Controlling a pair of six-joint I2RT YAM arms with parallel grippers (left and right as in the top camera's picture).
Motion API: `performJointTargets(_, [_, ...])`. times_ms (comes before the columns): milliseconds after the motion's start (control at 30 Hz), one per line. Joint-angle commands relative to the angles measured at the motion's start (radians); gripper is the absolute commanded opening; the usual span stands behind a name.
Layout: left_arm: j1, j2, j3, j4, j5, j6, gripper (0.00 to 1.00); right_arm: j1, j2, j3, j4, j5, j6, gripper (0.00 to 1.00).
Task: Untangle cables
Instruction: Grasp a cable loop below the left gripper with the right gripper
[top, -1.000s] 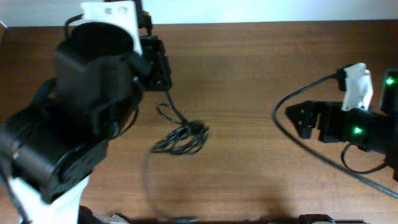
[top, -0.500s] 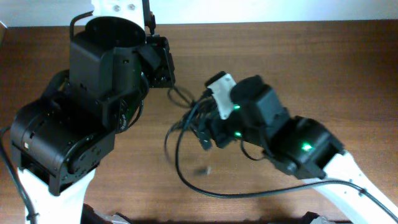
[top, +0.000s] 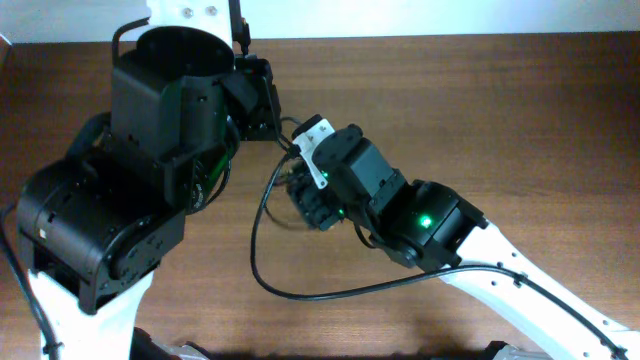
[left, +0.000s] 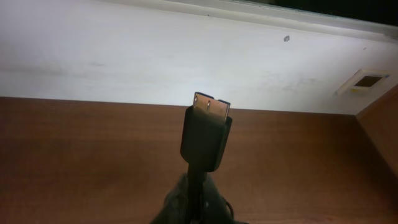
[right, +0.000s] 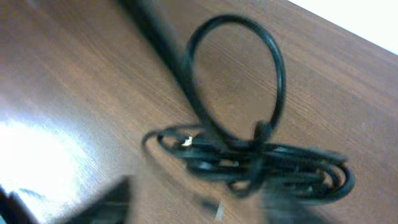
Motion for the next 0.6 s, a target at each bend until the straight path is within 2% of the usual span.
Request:
performJointTargets(0, [0.001, -0.006, 0.005, 0.010, -0.011, 0.013, 0.00, 0.009, -0.002, -0.002, 0.008, -0.010, -0.002, 0.04])
performJointTargets(200, [0.001, -0.006, 0.005, 0.009, -0.011, 0.013, 0.00, 0.009, -0.002, -0.002, 0.005, -0.011, -0.003, 0.04])
performJointTargets(233, [0.000, -0.006, 0.005, 0.010, -0.011, 0.013, 0.00, 0.009, -0.002, -0.002, 0.005, -0.014, -0.003, 0.10])
performJointTargets(267, [0.001, -0.006, 0.005, 0.010, -0.011, 0.013, 0.00, 0.009, -0.002, -0.002, 0.005, -0.019, 0.000, 0.36])
performJointTargets(300, [0.001, -0.006, 0.005, 0.011, -0.011, 0.013, 0.00, 0.009, -0.002, -0.002, 0.005, -0.021, 0.000, 0.53])
performJointTargets(333, [0.001, -0.006, 0.005, 0.016, -0.011, 0.012, 0.00, 0.009, -0.002, -0.002, 0.005, -0.022, 0.000, 0.56])
performJointTargets(433, [0.001, -0.006, 0.005, 0.041, -0.011, 0.013, 0.00, 0.009, -0.001, -0.002, 0.005, -0.021, 0.000, 0.57])
performJointTargets(567, [0.001, -0.008, 0.005, 0.051, -0.011, 0.013, 0.00, 0.009, 0.013, -0.003, 0.007, -0.017, -0.001, 0.50])
